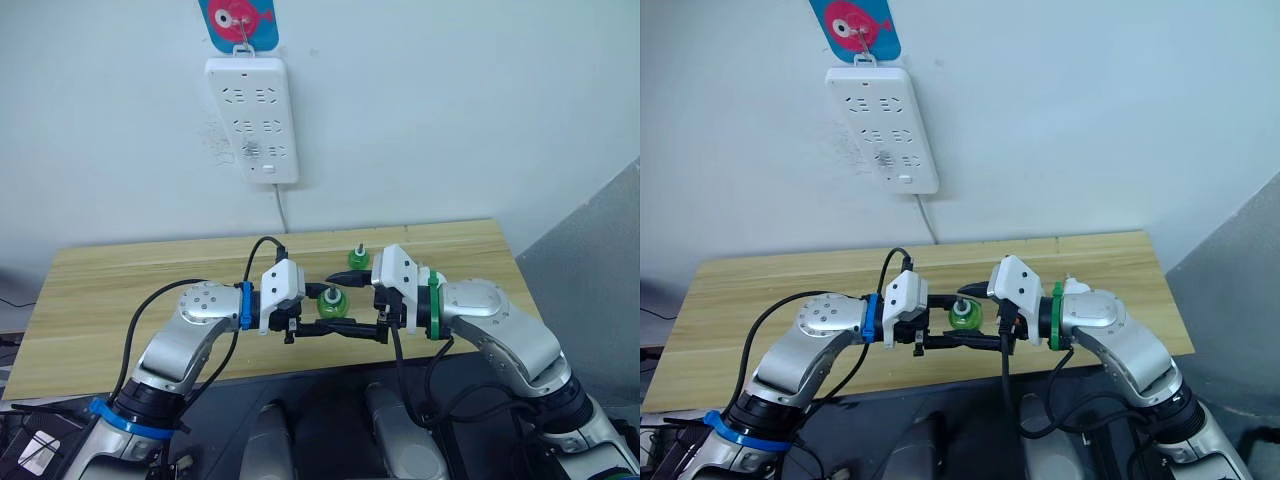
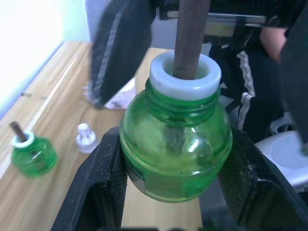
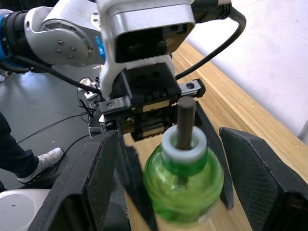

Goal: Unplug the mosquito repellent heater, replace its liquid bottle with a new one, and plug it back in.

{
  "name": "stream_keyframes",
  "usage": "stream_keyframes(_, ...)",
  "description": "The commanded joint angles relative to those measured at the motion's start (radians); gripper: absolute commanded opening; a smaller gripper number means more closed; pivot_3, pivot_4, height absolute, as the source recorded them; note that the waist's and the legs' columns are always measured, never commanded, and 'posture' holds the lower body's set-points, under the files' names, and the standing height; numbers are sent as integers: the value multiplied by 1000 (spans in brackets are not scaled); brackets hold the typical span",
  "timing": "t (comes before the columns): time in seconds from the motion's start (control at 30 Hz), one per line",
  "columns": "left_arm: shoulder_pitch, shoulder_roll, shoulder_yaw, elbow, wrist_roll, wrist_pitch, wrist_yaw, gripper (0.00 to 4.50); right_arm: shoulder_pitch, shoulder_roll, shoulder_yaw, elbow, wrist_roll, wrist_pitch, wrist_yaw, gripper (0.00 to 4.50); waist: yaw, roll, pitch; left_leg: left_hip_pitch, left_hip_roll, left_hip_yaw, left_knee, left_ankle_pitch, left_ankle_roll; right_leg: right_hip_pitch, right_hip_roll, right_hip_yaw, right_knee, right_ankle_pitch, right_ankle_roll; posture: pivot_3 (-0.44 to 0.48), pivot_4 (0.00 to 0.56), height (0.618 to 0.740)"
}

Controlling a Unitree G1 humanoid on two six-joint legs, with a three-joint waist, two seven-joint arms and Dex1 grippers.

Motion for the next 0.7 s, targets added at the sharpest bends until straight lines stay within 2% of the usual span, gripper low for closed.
stream_keyframes(0.03,3,1,1,-32,0,-12,1,2228,0,-5,-6,-4,-11,-38,12,2555,-1,0,-1,0,0,0,0,0,0,0,0,0,0,0,0,-191,204,740)
stream_keyframes(0.2,13,2,12,-37,-6,-7,9,2228,2,-22,8,25,-70,-132,43,800,-2,-1,-4,0,0,0,0,0,0,0,0,0,0,0,0,-184,206,740)
stream_keyframes(0.5,22,-8,25,-36,-9,8,31,2228,-45,0,-21,58,-65,-149,54,798,-3,-1,-8,0,0,0,0,0,0,0,0,0,1,0,0,-185,209,740)
stream_keyframes(0.57,19,-10,28,-16,4,-4,35,2963,-47,-1,-31,52,-57,-144,54,798,-3,-1,-8,0,0,0,1,0,0,0,0,0,1,0,0,-187,211,740)
stream_keyframes(0.7,26,-13,36,21,27,-14,69,4162,-44,-10,-76,23,-21,-115,49,798,-4,-1,-9,0,0,0,1,0,0,0,0,0,1,0,0,-191,215,740)
